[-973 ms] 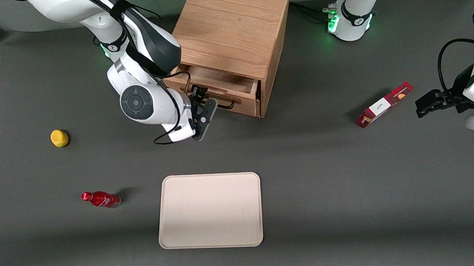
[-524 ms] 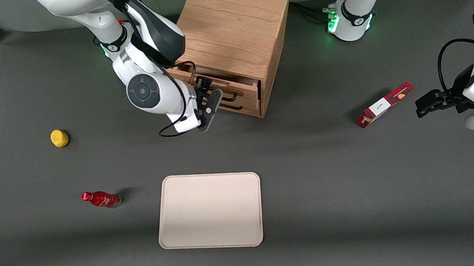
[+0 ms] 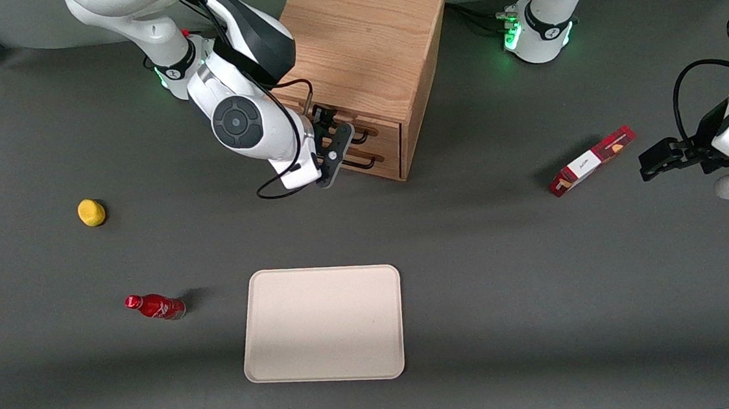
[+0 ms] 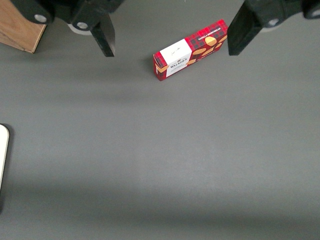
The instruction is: Close top drawer
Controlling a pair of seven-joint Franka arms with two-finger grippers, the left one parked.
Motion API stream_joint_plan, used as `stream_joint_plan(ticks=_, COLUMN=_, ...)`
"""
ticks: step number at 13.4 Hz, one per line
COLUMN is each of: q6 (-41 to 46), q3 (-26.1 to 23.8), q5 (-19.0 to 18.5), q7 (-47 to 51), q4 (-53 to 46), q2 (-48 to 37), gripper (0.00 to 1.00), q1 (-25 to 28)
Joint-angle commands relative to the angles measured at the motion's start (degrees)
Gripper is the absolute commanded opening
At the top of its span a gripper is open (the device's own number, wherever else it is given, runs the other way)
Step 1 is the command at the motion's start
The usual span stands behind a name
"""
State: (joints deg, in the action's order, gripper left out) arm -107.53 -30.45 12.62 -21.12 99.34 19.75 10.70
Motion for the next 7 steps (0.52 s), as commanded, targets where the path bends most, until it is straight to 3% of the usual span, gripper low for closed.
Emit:
stream_joint_plan(ticks=1, q6=0.0, q3=-2.1, q5=2.1, q7=2.0, q4=2.3, q2=-2.7, gripper=1.00, q1=-0.5)
stream_joint_plan(ticks=7, q6=9.4, q3=-1.0, q5=1.2, q7=2.9, q4=-6.8, q2=-5.4, gripper=1.00, q1=-0.9)
